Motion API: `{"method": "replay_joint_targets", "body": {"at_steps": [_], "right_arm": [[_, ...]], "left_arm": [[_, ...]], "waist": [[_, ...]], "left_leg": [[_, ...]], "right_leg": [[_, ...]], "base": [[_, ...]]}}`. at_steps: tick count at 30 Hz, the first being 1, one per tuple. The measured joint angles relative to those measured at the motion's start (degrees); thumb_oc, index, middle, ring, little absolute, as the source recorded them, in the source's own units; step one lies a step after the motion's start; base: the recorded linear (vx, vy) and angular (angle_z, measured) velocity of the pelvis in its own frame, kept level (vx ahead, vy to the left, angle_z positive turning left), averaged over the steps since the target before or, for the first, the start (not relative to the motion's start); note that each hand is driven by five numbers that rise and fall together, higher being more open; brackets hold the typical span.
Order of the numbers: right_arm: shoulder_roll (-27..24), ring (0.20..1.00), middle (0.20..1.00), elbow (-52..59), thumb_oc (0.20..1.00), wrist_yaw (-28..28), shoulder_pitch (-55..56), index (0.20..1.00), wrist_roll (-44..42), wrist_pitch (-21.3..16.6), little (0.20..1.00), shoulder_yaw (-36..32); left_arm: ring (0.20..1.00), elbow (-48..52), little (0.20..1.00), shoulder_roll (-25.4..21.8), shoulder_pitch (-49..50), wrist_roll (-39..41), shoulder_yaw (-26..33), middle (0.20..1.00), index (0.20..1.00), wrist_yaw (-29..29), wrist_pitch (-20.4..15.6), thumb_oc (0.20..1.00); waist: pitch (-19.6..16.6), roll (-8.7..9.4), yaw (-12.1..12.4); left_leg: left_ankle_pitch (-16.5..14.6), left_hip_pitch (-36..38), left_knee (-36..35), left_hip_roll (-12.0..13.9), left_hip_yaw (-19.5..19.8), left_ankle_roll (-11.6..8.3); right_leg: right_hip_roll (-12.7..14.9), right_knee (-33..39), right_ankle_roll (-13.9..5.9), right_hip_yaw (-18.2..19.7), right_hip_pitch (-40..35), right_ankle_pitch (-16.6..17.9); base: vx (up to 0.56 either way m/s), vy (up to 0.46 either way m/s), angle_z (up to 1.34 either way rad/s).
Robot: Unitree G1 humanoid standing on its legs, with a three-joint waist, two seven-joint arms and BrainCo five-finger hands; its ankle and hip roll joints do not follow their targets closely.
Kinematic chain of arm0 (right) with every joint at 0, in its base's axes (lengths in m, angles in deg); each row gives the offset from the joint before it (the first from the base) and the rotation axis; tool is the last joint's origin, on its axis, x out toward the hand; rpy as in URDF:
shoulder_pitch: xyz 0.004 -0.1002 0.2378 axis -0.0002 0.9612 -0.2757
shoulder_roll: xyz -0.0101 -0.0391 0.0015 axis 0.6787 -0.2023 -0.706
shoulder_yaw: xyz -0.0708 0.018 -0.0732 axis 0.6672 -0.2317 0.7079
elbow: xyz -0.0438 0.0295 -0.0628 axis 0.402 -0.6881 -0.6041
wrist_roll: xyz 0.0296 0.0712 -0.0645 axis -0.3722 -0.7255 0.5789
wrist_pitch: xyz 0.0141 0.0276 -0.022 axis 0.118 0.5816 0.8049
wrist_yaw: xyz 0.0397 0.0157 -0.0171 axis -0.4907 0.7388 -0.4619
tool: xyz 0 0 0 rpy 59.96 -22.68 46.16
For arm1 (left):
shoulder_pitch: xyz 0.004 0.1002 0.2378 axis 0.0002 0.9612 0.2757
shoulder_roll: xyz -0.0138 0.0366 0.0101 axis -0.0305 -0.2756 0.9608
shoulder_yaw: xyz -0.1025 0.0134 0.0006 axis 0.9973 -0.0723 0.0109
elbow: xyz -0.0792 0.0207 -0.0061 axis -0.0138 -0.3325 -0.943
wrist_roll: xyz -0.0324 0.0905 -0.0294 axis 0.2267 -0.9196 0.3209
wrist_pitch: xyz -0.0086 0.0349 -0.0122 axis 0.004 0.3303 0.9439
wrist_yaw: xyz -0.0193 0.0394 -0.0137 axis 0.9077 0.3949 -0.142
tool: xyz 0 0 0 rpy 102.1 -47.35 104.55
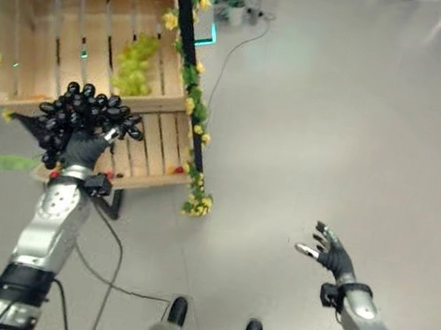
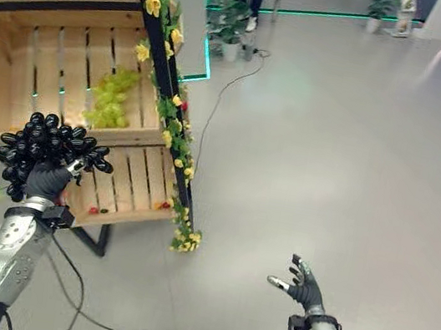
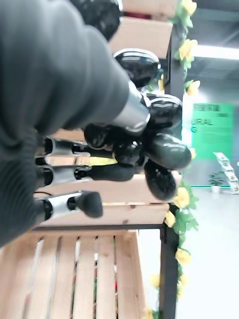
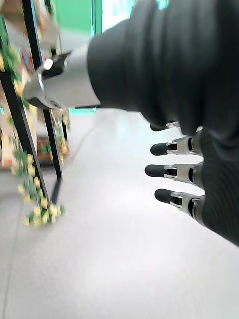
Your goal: Pick up the fruits from the basket on one side to the basket on the other side
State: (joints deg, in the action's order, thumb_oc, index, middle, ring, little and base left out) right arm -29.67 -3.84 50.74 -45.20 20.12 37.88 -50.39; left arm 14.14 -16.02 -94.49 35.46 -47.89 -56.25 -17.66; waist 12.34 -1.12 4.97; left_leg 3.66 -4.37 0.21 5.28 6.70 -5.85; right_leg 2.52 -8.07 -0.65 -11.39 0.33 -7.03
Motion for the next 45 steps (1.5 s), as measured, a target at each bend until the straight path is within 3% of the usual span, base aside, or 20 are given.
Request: {"method": "replay_joint_targets", "body": {"at_steps": [4,6,9,12,17,27,28,33,34,37,38,40,43,45], "right_arm": [[1.05,1.0,1.0,-0.32,1.0,-0.21,2.66,1.0,0.49,0.63,1.0,-1.32],[2.3,1.0,1.0,-0.12,1.0,-0.61,2.2,1.0,0.87,0.67,1.0,-1.09],[2.92,1.0,1.0,-0.15,1.0,-1.05,0.47,1.0,0.94,0.78,1.0,1.19],[3.44,1.0,1.0,-0.23,1.0,-1.05,-1.75,1.0,0.94,0.78,1.0,2.5],[3.38,1.0,1.0,-0.9,1.0,-1.01,-1.32,1.0,0.92,0.82,1.0,2.46],[3.32,1.0,1.0,-3.14,1.0,-1.08,0.38,1.0,0.91,0.86,1.0,4.4],[3.21,1.0,1.0,-3.36,1.0,-1.12,0.28,1.0,0.91,0.87,1.0,5.24],[3.26,1.0,1.0,-4.54,1.0,-1.19,-0.18,1.0,0.69,0.86,1.0,6.46],[3.29,1.0,1.0,-4.54,1.0,-1.22,-0.38,1.0,0.38,0.83,1.0,6.63],[2.94,1.0,1.0,-4.64,1.0,-1.19,-0.48,1.0,0.26,0.83,1.0,6.72],[2.49,1.0,1.0,-4.73,1.0,-1.18,-0.68,1.0,-0.05,0.81,1.0,7.4],[2.43,1.0,1.0,-4.76,1.0,-1.15,-0.92,1.0,-0.77,0.76,1.0,7.55],[2.5,1.0,1.0,-4.79,1.0,-1.08,-1.33,1.0,-1.33,0.68,1.0,7.77],[2.53,1.0,1.0,-4.84,1.0,-1.02,-1.58,1.0,-1.33,0.64,1.0,7.9]], "left_arm": [[0.2,-0.46,0.2,-0.37,2.64,1.76,1.48,0.2,0.2,0.79,0.03,0.2],[0.2,-0.36,0.2,-3.07,1.59,1.82,1.88,0.2,0.2,1.01,-0.04,0.2],[0.2,-0.56,0.2,-5.96,0.2,2.28,2.7,0.2,0.2,1.56,-0.04,0.2],[0.2,-0.85,0.2,-11.35,-1.07,3.66,3.47,0.2,0.2,1.53,-0.05,0.2],[0.2,-1.96,0.2,-15.4,-1.86,5.89,3.79,0.2,0.2,1.46,-1.1,0.2],[0.2,-17.69,0.2,-27.91,-10.57,10.41,-0.4,0.2,0.2,-0.37,-0.68,0.2],[0.2,-21.72,0.2,-30.48,-14.06,10.28,-3.75,0.2,0.2,-1.33,-0.26,0.2],[0.2,-33.7,0.2,-33.54,-25.95,9.58,-14.27,0.2,0.2,-4.61,2.11,0.2],[0.2,-39.27,0.2,-35.02,-30.98,7.4,-20.19,0.2,0.2,-6.21,3.42,0.2],[0.2,-45.24,0.2,-35.16,-37.37,3.78,-25.78,0.2,0.2,-8.2,4.93,0.2],[0.2,-50.47,0.2,-35.25,-43.46,-0.41,-32.97,0.2,0.2,-9.33,5.9,0.2],[0.2,-53.41,0.2,-35.19,-49.17,-6.86,-37.68,0.2,0.2,-10.27,6.65,0.2],[0.2,-55.52,0.2,-34.95,-54.45,-15.27,-42.36,0.2,0.2,-10.65,6.59,0.2],[0.2,-55.56,0.2,-33.69,-54.57,-18.22,-41.77,0.2,0.2,-10.48,6.15,0.2]], "waist": [[0.23,-0.37,-0.98],[0.01,0.01,-1.1],[0.0,0.02,-0.92],[0.03,0.03,-1.07],[-0.03,-0.08,-1.14],[-1.41,0.11,-1.29],[-1.46,0.09,-1.26],[-2.73,0.01,-2.36],[-2.82,0.0,-2.85],[-2.85,0.06,-4.31],[-3.24,0.21,-4.21],[-3.38,0.44,-4.48],[-3.34,0.63,-5.85],[-3.29,0.62,-6.31]], "left_leg": [[1.22,4.89,-3.32,-2.87,-0.11,2.02],[1.75,5.03,-4.52,-4.6,-0.67,3.11],[1.64,4.85,-5.03,-5.23,-1.43,3.46],[1.57,5.08,-5.12,-5.02,-1.36,3.48],[1.59,5.63,-5.17,-4.72,-1.71,3.23],[2.18,4.42,-5.13,-4.58,-1.7,3.18],[2.2,4.37,-5.12,-4.55,-1.71,3.18],[2.36,3.56,-5.14,-4.5,-1.81,3.12],[2.4,3.56,-5.14,-4.46,-1.96,3.13],[2.46,3.29,-5.14,-4.44,-2.19,3.16],[2.48,2.6,-5.14,-4.27,-2.69,3.13],[2.67,1.58,-5.13,-4.15,-3.54,3.19],[2.93,0.58,-5.13,-4.22,-4.0,3.32],[2.9,0.69,-5.15,-4.14,-4.69,3.32]], "right_leg": [[2.03,7.31,-2.59,0.0,-6.52,3.45],[3.55,10.9,-3.94,2.04,-7.51,5.05],[4.22,13.31,-4.63,3.48,-7.9,6.54],[4.04,13.31,-4.66,3.55,-8.05,6.53],[3.78,13.62,-4.45,3.57,-8.35,6.5],[3.66,13.35,-4.28,3.33,-7.08,7.2],[3.65,13.33,-4.28,3.31,-7.02,7.2],[3.64,13.36,-4.27,3.3,-6.15,7.3],[3.63,13.36,-4.26,3.39,-6.04,7.39],[3.64,13.34,-4.25,3.67,-5.6,7.52],[3.57,13.33,-4.18,4.02,-4.78,7.69],[3.57,13.29,-4.23,4.57,-3.17,8.35],[3.69,13.27,-4.37,4.79,-2.0,8.79],[3.74,13.28,-4.34,4.84,-1.81,8.98]], "base": [[0.19,0.172,-0.01],[0.09,0.104,-0.01],[0.05,0.053,-0.12],[0.02,0.016,-0.02],[0.01,0.003,-0.04],[0.0,-0.001,-0.01],[0.0,0.0,0.0],[0.0,0.002,-0.01],[-0.01,0.007,-0.05],[0.0,0.023,-0.06],[0.01,0.012,-0.17],[-0.01,0.028,-0.22],[-0.01,0.038,-0.11],[-0.01,0.039,-0.17]]}}
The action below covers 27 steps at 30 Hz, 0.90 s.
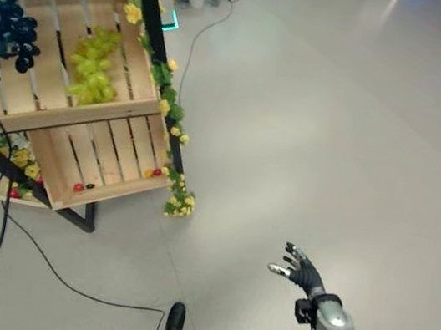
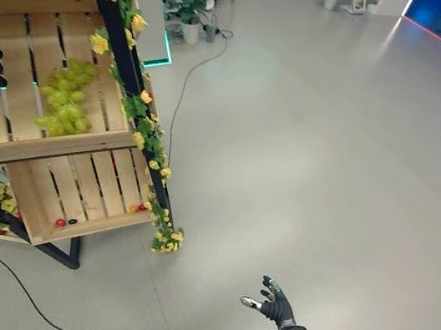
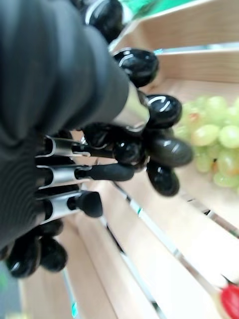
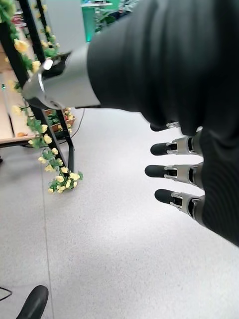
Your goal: Pick up the fruits from the basket on one side to the basket on the other side
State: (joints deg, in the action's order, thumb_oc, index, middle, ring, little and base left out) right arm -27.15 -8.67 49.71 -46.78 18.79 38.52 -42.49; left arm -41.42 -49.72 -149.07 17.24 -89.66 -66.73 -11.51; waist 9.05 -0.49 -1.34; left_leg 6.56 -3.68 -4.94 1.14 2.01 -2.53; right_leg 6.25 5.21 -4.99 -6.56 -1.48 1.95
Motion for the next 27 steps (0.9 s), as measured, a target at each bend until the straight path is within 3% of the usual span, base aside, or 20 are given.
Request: {"method": "replay_joint_targets", "body": {"at_steps": [2,3,10,18,21,27], "right_arm": [[-0.07,1.0,1.0,0.07,1.0,0.11,-0.11,1.0,0.0,-0.14,1.0,-0.06],[-0.37,1.0,1.0,0.06,1.0,0.3,-0.07,1.0,-0.01,-0.25,1.0,-0.06],[-0.46,1.0,1.0,0.34,1.0,1.51,-0.71,1.0,-0.06,-1.55,1.0,1.17],[-0.66,1.0,1.0,0.73,1.0,2.2,-0.91,1.0,-0.04,-2.76,1.0,1.8],[-0.68,1.0,1.0,0.91,1.0,2.15,-1.09,1.0,-0.02,-2.75,1.0,1.61],[-0.52,1.0,1.0,1.06,1.0,0.97,-1.18,1.0,0.03,-2.6,1.0,1.91]], "left_arm": [[0.231,-0.09,0.231,0.22,-0.77,-3.25,-2.18,0.231,0.231,0.35,0.0,0.231],[1.0,-0.11,1.0,1.2,-2.53,-7.28,-5.26,1.0,1.0,1.31,0.02,1.0],[1.0,1.34,1.0,3.42,-9.49,-23.83,-12.82,1.0,1.0,6.69,-0.82,1.0],[1.0,11.63,1.0,-2.93,-11.89,-41.77,-19.39,1.0,1.0,11.17,-0.56,1.0],[1.0,12.54,1.0,-4.68,-11.9,-44.4,-22.6,1.0,1.0,9.3,-1.14,1.0],[1.0,11.38,1.0,-4.97,-11.9,-44.58,-22.76,1.0,1.0,6.71,-2.15,1.0]], "waist": [[0.15,0.12,-1.25],[0.54,0.21,-1.02],[3.84,0.83,-1.6],[6.54,1.43,-0.55],[6.69,1.67,-0.74],[6.68,1.66,-0.69]], "left_leg": [[-0.03,-0.1,-0.03,0.09,-0.21,-0.04],[-0.06,-0.37,-0.03,0.22,-0.57,-0.09],[0.18,-2.07,-0.01,0.47,-1.97,0.01],[0.39,-1.71,-0.01,0.43,-1.83,0.01],[0.33,-0.8,-0.02,0.42,-1.74,-0.05],[0.37,-0.69,-0.01,0.35,-1.2,-0.01]], "right_leg": [[-0.08,0.0,0.07,0.04,0.24,0.09],[-0.15,0.0,0.1,0.12,0.89,0.36],[-0.1,0.0,0.06,0.85,3.21,1.56],[-0.06,-0.01,0.06,0.49,2.6,1.55],[-0.01,0.0,0.04,0.22,1.62,1.42],[0.01,-0.01,0.06,-0.4,1.24,1.44]], "base": [[-0.03,0.033,-0.1],[-0.03,0.04,-0.13],[-0.02,0.027,-0.13],[0.01,0.002,0.02],[0.01,0.007,0.02],[0.01,0.014,0.04]]}}
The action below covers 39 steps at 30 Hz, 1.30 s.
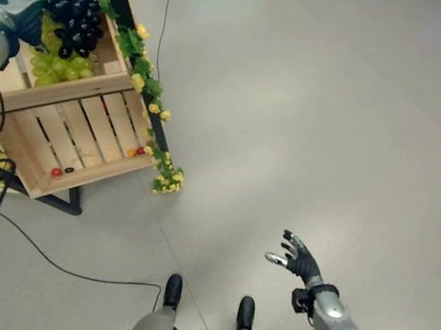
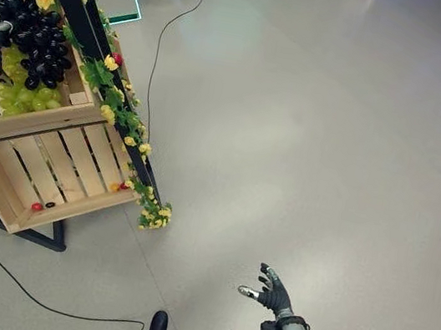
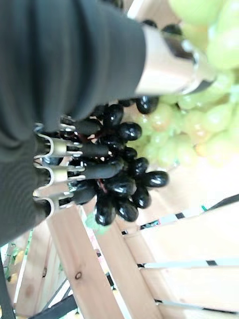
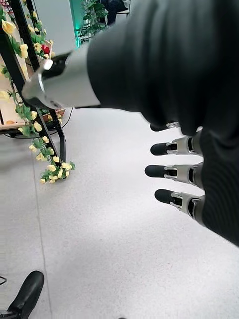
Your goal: Pick up the fruits from the basket on one side to the basket on the other side
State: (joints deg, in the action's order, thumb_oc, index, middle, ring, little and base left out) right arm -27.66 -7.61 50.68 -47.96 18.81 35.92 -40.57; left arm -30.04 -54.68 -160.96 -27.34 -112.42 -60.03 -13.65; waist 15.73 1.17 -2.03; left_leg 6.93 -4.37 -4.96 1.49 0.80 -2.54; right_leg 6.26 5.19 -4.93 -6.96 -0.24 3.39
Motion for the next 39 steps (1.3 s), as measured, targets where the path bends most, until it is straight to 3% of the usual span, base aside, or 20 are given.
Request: {"method": "replay_joint_targets", "body": {"at_steps": [3,5,7,9,10,11,13,21,22,23,25,26,27,28,30,31,34,37,39], "right_arm": [[-0.04,1.0,1.0,0.0,1.0,-0.09,-0.16,1.0,0.0,0.16,1.0,-0.03],[0.0,1.0,1.0,-0.07,1.0,-0.59,-0.36,1.0,0.1,0.5,1.0,-0.11],[-0.09,1.0,1.0,-0.09,1.0,-1.13,-0.37,1.0,0.57,1.12,1.0,-0.1],[-0.11,1.0,1.0,-0.42,1.0,-1.2,-0.14,1.0,0.86,1.44,1.0,-0.07],[0.21,1.0,1.0,-0.53,1.0,-1.6,0.11,1.0,1.25,1.68,1.0,0.07],[0.42,1.0,1.0,-0.5,1.0,-1.85,0.06,1.0,1.26,1.66,1.0,0.13],[0.53,1.0,1.0,-0.5,1.0,-2.24,0.0,1.0,1.26,1.55,1.0,0.06],[0.29,1.0,1.0,-0.48,1.0,-3.3,1.2,1.0,1.26,1.61,1.0,-0.21],[0.54,1.0,1.0,-0.52,1.0,-3.29,1.29,1.0,1.26,1.63,1.0,-0.45],[0.73,1.0,1.0,-0.58,1.0,-3.47,1.73,1.0,1.26,1.68,1.0,-1.33],[1.4,1.0,1.0,-0.61,1.0,-3.58,2.39,1.0,1.26,1.71,1.0,-3.28],[1.39,1.0,1.0,-0.81,1.0,-3.76,2.38,1.0,1.25,1.77,1.0,-4.12],[1.36,1.0,1.0,-0.85,1.0,-3.84,2.4,1.0,1.24,1.78,1.0,-4.53],[1.43,1.0,1.0,-1.21,1.0,-3.93,2.41,1.0,1.24,1.77,1.0,-5.34],[1.22,1.0,1.0,-1.35,1.0,-3.95,2.39,1.0,1.23,1.77,1.0,-5.34],[1.11,1.0,1.0,-1.33,1.0,-3.99,2.64,1.0,1.23,1.69,1.0,-5.42],[1.2,1.0,1.0,-1.33,1.0,-4.07,3.39,1.0,1.22,1.66,1.0,-5.45],[1.52,1.0,1.0,-1.25,1.0,-4.11,3.64,1.0,1.23,1.49,1.0,-5.93],[2.2,1.0,1.0,-1.23,1.0,-3.87,4.22,1.0,1.23,1.48,1.0,-6.91]], "left_arm": [[1.0,-1.75,1.0,0.22,0.24,0.81,0.25,1.0,1.0,-2.34,-0.14,1.0],[1.0,-3.02,1.0,-0.19,2.07,4.2,3.21,1.0,1.0,-6.87,-1.41,1.0],[1.0,-5.43,1.0,-2.24,1.85,4.97,-0.58,1.0,1.0,-13.1,-2.11,1.0],[1.0,-6.21,1.0,-3.32,-0.15,3.08,-6.22,1.0,1.0,-15.53,-2.02,1.0],[1.0,-5.97,1.0,-3.96,-3.81,0.54,-11.48,1.0,1.0,-16.33,-1.88,1.0],[1.0,-5.78,1.0,-4.18,-4.61,0.43,-11.78,1.0,1.0,-16.32,-1.83,1.0],[1.0,-5.71,1.0,-5.39,-4.79,1.75,-8.28,1.0,1.0,-16.0,-2.37,1.0],[1.0,-9.37,1.0,-8.8,-5.23,2.71,-7.77,1.0,1.0,-17.53,-2.72,1.0],[1.0,-8.39,1.0,-9.8,-2.94,4.82,-5.22,1.0,1.0,-18.35,-2.73,1.0],[1.0,-6.19,1.0,-10.27,5.3,9.89,4.61,1.0,1.0,-20.47,-2.7,1.0],[1.0,-4.17,1.0,-9.91,15.79,16.83,14.21,1.0,1.0,-22.78,-2.61,1.0],[1.0,-3.18,1.0,-8.53,25.6,23.25,23.91,1.0,1.0,-24.95,-2.36,1.0],[1.0,-2.89,1.0,-7.86,28.62,26.27,26.05,1.0,1.0,-26.16,-1.88,1.0],[1.0,-3.21,1.0,-5.1,34.33,32.49,32.81,1.0,1.0,-27.17,-1.23,1.0],[1.0,-3.2,1.0,-3.68,37.71,38.13,35.21,1.0,1.0,-27.14,-0.27,1.0],[1.0,-1.49,1.0,-2.23,40.83,42.92,40.11,1.0,1.0,-26.41,0.02,1.0],[1.0,2.91,1.0,-2.18,43.2,48.71,43.74,1.0,1.0,-24.75,-0.16,1.0],[1.0,10.04,1.0,-0.67,49.46,54.55,53.92,1.0,1.0,-19.58,-2.17,1.0],[1.0,15.17,1.0,4.3,53.19,57.85,61.95,1.0,1.0,-15.32,-5.24,1.0]], "waist": [[-0.02,-0.05,-0.05],[-0.04,-0.18,-0.09],[-0.09,-0.4,-0.26],[-0.17,-0.66,-0.17],[-0.19,-0.69,0.15],[-0.21,-0.69,0.15],[-0.32,-0.82,1.04],[-2.14,-1.53,1.64],[-2.56,-1.53,1.61],[-3.35,-1.79,1.69],[-4.16,-2.01,1.78],[-4.49,-2.22,1.71],[-4.54,-2.2,1.84],[-4.77,-2.24,1.99],[-4.89,-2.02,1.9],[-4.93,-1.96,2.24],[-5.25,-1.51,3.01],[-5.32,-1.43,3.01],[-5.62,-1.55,2.96]], "left_leg": [[0.02,0.04,0.0,-0.03,0.07,0.02],[0.03,0.32,0.0,-0.04,0.06,0.03],[-0.04,1.06,-0.01,-0.1,0.02,0.01],[-0.06,1.13,0.0,-0.11,0.08,-0.04],[-0.05,1.14,0.01,-0.04,0.43,-0.05],[-0.03,1.13,0.0,-0.05,0.76,-0.04],[-0.06,1.1,0.0,-0.18,0.84,-0.05],[-0.03,1.01,0.0,-0.4,0.89,0.0],[-0.03,0.93,0.0,-0.44,0.88,0.0],[-0.12,0.94,-0.01,-0.51,0.75,-0.09],[-0.28,1.04,-0.02,-0.55,0.78,-0.25],[-0.34,1.38,-0.01,-0.52,0.59,-0.1],[-0.38,1.51,-0.01,-0.51,0.61,-0.09],[-0.64,1.6,-0.02,-0.44,0.61,-0.14],[-0.61,1.51,-0.01,-0.42,0.62,-0.11],[-0.59,1.57,-0.02,-0.47,0.63,-0.08],[-0.55,1.56,-0.02,-0.46,0.63,-0.04],[-0.5,1.62,-0.03,-0.51,0.58,0.03],[-0.5,1.64,-0.03,-0.46,0.52,0.04]], "right_leg": [[0.0,-0.01,0.0,-0.08,-0.07,0.0],[0.09,0.0,0.0,-0.07,-0.25,0.0],[0.2,0.0,-0.01,-0.16,-0.97,-0.11],[0.19,0.0,0.01,-0.25,-1.13,-0.26],[0.09,0.0,0.05,-0.68,-1.34,-0.28],[0.07,0.0,0.07,-0.88,-1.49,-0.29],[0.25,0.01,0.06,-1.16,-1.47,-0.29],[0.41,-0.01,0.01,-1.44,-1.44,-0.3],[0.43,-0.01,0.0,-1.43,-1.32,-0.31],[0.52,-0.01,-0.06,-1.42,-1.29,-0.36],[0.58,-0.01,-0.1,-1.43,-1.29,-0.4],[0.61,-0.01,-0.16,-1.28,-1.47,-0.45],[0.6,-0.01,-0.16,-1.29,-1.6,-0.46],[0.57,-0.02,-0.15,-1.23,-1.62,-0.47],[0.52,-0.15,-0.15,-1.31,-1.51,-0.47],[0.6,-0.15,-0.17,-1.29,-1.63,-0.46],[0.64,-0.16,-0.21,-1.32,-1.63,-0.48],[0.71,-0.25,-0.25,-1.47,-1.65,-0.46],[0.71,-0.26,-0.27,-1.42,-1.64,-0.47]], "base": [[0.0,0.015,0.0],[0.02,0.032,-0.03],[0.01,0.006,-0.02],[0.0,0.016,0.07],[-0.01,0.026,0.14],[-0.01,0.039,0.14],[0.0,0.008,0.04],[0.0,0.006,0.0],[0.0,0.0,0.0],[0.0,0.034,-0.05],[0.01,0.024,-0.06],[0.01,0.017,-0.05],[0.01,0.026,-0.05],[0.0,0.0,0.0],[0.0,0.014,0.02],[0.0,0.0,0.0],[0.0,0.0,0.0],[0.0,0.0,0.0],[0.0,0.002,-0.02]]}}
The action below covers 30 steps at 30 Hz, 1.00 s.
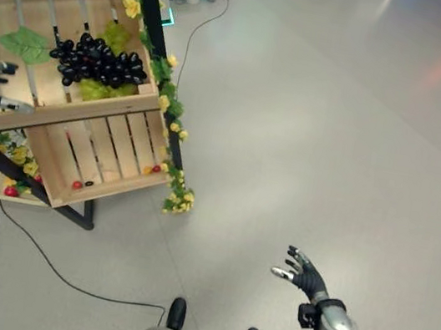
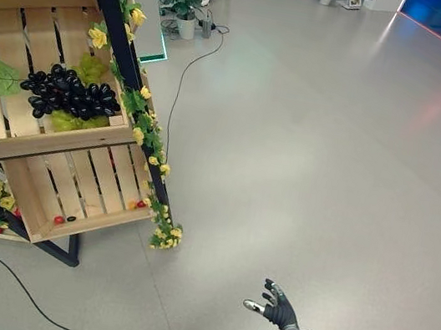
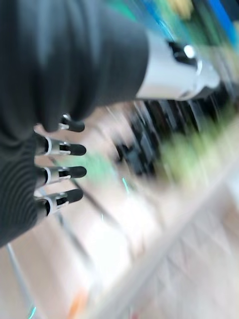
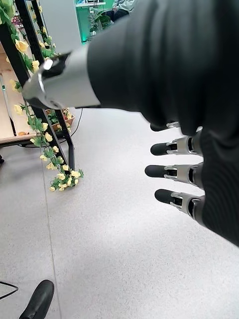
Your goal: Pick up the fruits from the basket on one side to the basket on the other side
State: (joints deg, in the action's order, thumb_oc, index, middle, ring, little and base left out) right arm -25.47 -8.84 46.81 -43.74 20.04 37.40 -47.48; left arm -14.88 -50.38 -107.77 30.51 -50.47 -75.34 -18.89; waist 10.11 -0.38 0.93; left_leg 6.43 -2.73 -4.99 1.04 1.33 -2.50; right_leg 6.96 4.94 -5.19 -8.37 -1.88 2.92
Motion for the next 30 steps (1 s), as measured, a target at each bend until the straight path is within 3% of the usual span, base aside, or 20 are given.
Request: {"method": "replay_joint_targets", "body": {"at_steps": [1,4,6,9,12,14,17,21,24,27,30], "right_arm": [[0.22,1.0,1.0,0.45,1.0,0.03,-0.14,1.0,0.0,-0.14,1.0,-0.05],[0.25,1.0,1.0,0.49,1.0,0.31,0.9,1.0,0.03,-0.37,1.0,-0.36],[0.32,1.0,1.0,0.5,1.0,0.63,2.16,1.0,0.04,-0.34,1.0,-1.13],[0.58,1.0,1.0,0.73,1.0,0.72,2.63,1.0,0.3,-0.34,1.0,-1.7],[0.87,1.0,1.0,0.83,1.0,1.2,2.25,1.0,1.04,-0.33,1.0,-2.01],[0.83,1.0,1.0,1.06,1.0,1.66,2.4,1.0,1.07,-0.33,1.0,-2.21],[1.36,1.0,1.0,3.04,1.0,1.81,3.3,1.0,1.14,-0.34,1.0,-2.99],[1.48,1.0,1.0,3.97,1.0,2.58,3.12,1.0,1.82,-0.38,1.0,-3.27],[1.51,1.0,1.0,6.07,1.0,3.84,3.04,1.0,2.25,-0.78,1.0,-3.61],[1.48,1.0,1.0,8.18,1.0,5.38,3.51,1.0,2.26,-1.91,1.0,-4.54],[1.24,1.0,1.0,11.25,1.0,6.3,4.61,1.0,2.26,-2.69,1.0,-5.98]], "left_arm": [[1.0,2.34,1.0,1.88,3.86,1.08,3.67,1.0,1.0,1.72,-1.08,1.0],[1.0,4.97,1.0,5.84,7.2,1.73,5.94,1.0,1.0,5.12,-1.99,1.0],[1.0,11.44,1.0,13.41,10.95,2.57,9.92,1.0,1.0,8.09,-3.33,1.0],[1.0,18.96,1.0,22.11,13.68,3.53,11.35,1.0,1.0,10.67,-4.17,1.0],[1.0,29.28,1.0,33.05,17.31,3.23,10.45,1.0,1.0,13.22,-5.23,1.0],[1.0,31.31,1.0,36.31,17.51,3.25,10.0,1.0,1.0,13.71,-5.54,1.0],[1.0,35.33,1.0,47.15,18.91,3.43,7.62,1.0,1.0,13.82,-6.13,1.0],[1.0,35.67,1.0,50.44,20.5,3.48,1.24,1.0,1.0,12.32,-5.56,1.0],[1.0,37.78,1.0,51.19,20.84,3.36,0.56,1.0,1.0,12.33,-5.64,1.0],[1.0,39.23,1.0,51.58,22.48,3.18,-0.75,1.0,1.0,12.74,-5.6,1.0],[1.0,39.25,1.0,51.6,22.47,0.92,-2.13,1.0,1.0,12.74,-5.41,1.0]], "waist": [[-0.15,0.0,-0.13],[-0.64,0.12,-0.08],[-0.95,0.54,-0.03],[-1.23,1.24,-0.02],[-1.42,2.32,0.03],[-1.28,2.76,-0.01],[-1.02,3.2,-0.05],[-0.34,3.54,0.04],[0.86,3.83,-0.02],[1.42,3.85,0.01],[2.06,3.51,-0.42]], "left_leg": [[-0.03,0.11,0.0,0.04,-0.27,0.01],[-0.14,0.22,0.0,0.23,-0.83,0.06],[-0.18,0.37,-0.01,0.31,-1.14,0.02],[-0.18,0.44,-0.01,0.38,-1.26,0.03],[-0.18,0.5,-0.02,0.47,-1.27,0.03],[-0.21,0.74,-0.02,0.53,-1.42,0.0],[-0.6,1.2,-0.01,0.64,-1.99,-0.05],[-0.98,2.12,-0.05,0.87,-3.38,-0.13],[-1.38,3.19,-0.01,1.5,-6.26,-0.29],[-2.2,4.29,0.01,2.35,-10.04,-0.79],[-2.54,4.51,0.01,2.94,-11.22,-1.23]], "right_leg": [[0.0,0.0,-0.01,0.03,0.06,0.01],[-0.01,0.08,-0.06,-0.05,0.12,0.08],[-0.01,0.2,-0.08,-0.03,0.02,0.1],[-0.02,0.22,-0.08,-0.03,0.02,0.1],[-0.09,0.22,-0.08,0.0,0.0,0.09],[-0.06,0.22,-0.08,-0.07,-0.07,0.08],[-0.03,0.19,-0.28,-0.08,0.06,-0.05],[0.23,0.18,-0.48,-0.23,0.03,0.07],[0.62,0.12,-0.48,-1.55,0.44,0.62],[1.66,-0.04,-0.59,-5.17,1.63,2.06],[0.99,0.24,0.11,-5.13,1.81,3.07]], "base": [[0.0,0.003,-0.08],[0.0,0.003,-0.1],[0.0,-0.005,-0.05],[0.0,0.0,0.0],[0.0,0.0,0.0],[0.0,0.008,-0.08],[-0.01,0.018,-0.09],[-0.03,0.01,-0.21],[-0.06,-0.001,-0.48],[-0.06,-0.008,-0.58],[-0.04,0.01,-0.37]]}}
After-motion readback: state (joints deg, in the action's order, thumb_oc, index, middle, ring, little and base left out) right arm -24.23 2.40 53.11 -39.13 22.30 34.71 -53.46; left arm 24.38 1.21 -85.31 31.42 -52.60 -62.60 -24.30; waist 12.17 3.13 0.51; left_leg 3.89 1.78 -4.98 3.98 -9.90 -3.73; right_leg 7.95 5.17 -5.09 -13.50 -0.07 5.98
